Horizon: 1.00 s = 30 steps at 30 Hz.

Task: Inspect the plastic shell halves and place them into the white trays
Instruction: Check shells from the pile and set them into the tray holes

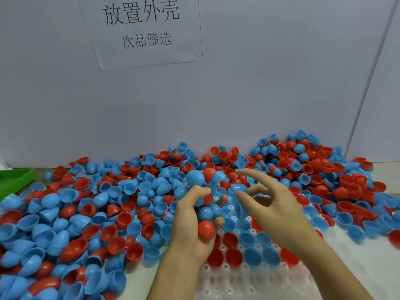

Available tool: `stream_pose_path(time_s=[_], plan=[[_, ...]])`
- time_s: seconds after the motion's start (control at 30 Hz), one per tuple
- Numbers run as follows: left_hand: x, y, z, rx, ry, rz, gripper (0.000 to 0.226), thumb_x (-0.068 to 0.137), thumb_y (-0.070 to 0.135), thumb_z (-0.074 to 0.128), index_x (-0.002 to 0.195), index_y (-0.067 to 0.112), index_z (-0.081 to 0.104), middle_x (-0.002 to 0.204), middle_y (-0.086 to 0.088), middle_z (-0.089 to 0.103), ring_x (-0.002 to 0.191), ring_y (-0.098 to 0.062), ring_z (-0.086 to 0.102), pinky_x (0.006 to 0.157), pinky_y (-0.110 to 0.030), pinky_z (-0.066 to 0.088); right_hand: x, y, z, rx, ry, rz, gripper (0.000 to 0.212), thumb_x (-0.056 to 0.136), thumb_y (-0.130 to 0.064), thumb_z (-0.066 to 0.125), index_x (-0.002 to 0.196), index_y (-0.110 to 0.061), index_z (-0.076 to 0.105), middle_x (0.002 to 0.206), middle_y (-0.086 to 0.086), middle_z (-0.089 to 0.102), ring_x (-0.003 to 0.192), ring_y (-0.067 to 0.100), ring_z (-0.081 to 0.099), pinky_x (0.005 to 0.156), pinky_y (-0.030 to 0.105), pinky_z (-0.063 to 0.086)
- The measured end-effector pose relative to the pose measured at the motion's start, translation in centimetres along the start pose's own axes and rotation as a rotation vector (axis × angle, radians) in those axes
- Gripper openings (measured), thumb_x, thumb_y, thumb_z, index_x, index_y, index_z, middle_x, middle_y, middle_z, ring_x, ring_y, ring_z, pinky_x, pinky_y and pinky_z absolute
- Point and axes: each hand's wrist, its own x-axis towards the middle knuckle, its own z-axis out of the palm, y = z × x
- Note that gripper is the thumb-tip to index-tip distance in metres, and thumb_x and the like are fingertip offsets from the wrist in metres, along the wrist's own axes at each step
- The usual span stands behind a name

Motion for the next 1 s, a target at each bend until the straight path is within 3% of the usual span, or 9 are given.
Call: stream_pose_path(time_s=[0.13,0.2,0.27,0.4,0.5,0.6,0.87,1.0], plan=[[-0.1,-0.2,0.3,0.016,-0.004,-0.006,0.044,0.059,0.017,0.068,0.102,0.005,0.066,0.089,-0.013,0.070,0.068,-0.016,0.068,0.036,-0.019,0.039,0.2,-0.2,0.6,0.086,0.114,0.028,0.020,0.091,-0.028,0.068,0.098,-0.046,0.067,0.074,-0.006,0.069,0.067,0.022,0.068,0.063,0.035,0.060],[-0.2,-0.3,0.4,0.009,-0.003,-0.012,0.048,0.059,0.017,0.068,0.106,0.005,0.065,0.089,-0.013,0.069,0.067,-0.016,0.068,0.035,-0.019,0.039,0.1,-0.3,0.9,0.143,0.214,0.055,0.017,0.091,-0.027,0.069,0.094,-0.042,0.063,0.075,-0.001,0.071,0.069,0.031,0.069,0.061,0.045,0.058],[-0.1,-0.4,0.3,-0.001,0.002,-0.016,0.047,0.060,0.016,0.068,0.105,0.005,0.065,0.090,-0.013,0.069,0.068,-0.016,0.069,0.036,-0.019,0.039,0.1,-0.3,1.2,0.156,0.273,0.048,0.021,0.092,-0.023,0.068,0.091,-0.042,0.058,0.074,0.000,0.070,0.066,0.035,0.068,0.057,0.048,0.055],[-0.1,-0.4,0.3,-0.002,-0.009,-0.024,0.027,0.060,0.015,0.069,0.086,0.010,0.069,0.088,-0.013,0.072,0.070,-0.018,0.069,0.035,-0.020,0.039,-0.1,-0.2,1.6,0.116,0.186,-0.006,0.038,0.094,-0.007,0.059,0.102,-0.044,0.063,0.069,0.004,0.068,0.060,0.018,0.070,0.062,0.036,0.061],[-0.2,-0.4,0.4,-0.008,-0.014,-0.032,0.027,0.062,0.015,0.068,0.088,0.008,0.069,0.085,-0.014,0.067,0.065,-0.018,0.067,0.035,-0.020,0.039,-0.2,0.0,2.1,0.103,0.043,0.037,0.031,0.095,-0.005,0.058,0.102,-0.032,0.072,0.071,0.005,0.070,0.060,0.015,0.070,0.060,0.026,0.058],[-0.2,-0.3,0.4,-0.002,-0.023,-0.034,0.020,0.062,0.014,0.067,0.080,0.008,0.074,0.084,-0.014,0.067,0.066,-0.018,0.064,0.035,-0.019,0.038,-0.3,0.4,2.7,0.094,-0.027,0.092,0.031,0.097,-0.005,0.055,0.099,-0.029,0.074,0.077,0.002,0.070,0.066,0.015,0.071,0.065,0.027,0.059],[0.0,0.8,-0.3,-0.060,0.045,0.019,0.014,0.061,0.014,0.067,0.072,0.012,0.075,0.086,-0.010,0.071,0.072,-0.019,0.064,0.033,-0.020,0.038,0.5,1.4,-0.3,-0.083,0.229,0.086,0.032,0.096,-0.004,0.054,0.096,-0.033,0.068,0.068,-0.007,0.068,0.064,0.019,0.067,0.058,0.031,0.059],[0.0,0.9,-0.3,-0.043,0.039,0.020,0.010,0.062,0.014,0.067,0.061,0.017,0.077,0.083,-0.009,0.072,0.073,-0.018,0.064,0.034,-0.020,0.039,0.7,2.0,-1.4,-0.230,0.202,0.141,0.025,0.096,-0.009,0.057,0.098,-0.030,0.070,0.080,-0.011,0.068,0.063,0.017,0.069,0.052,0.026,0.058]])
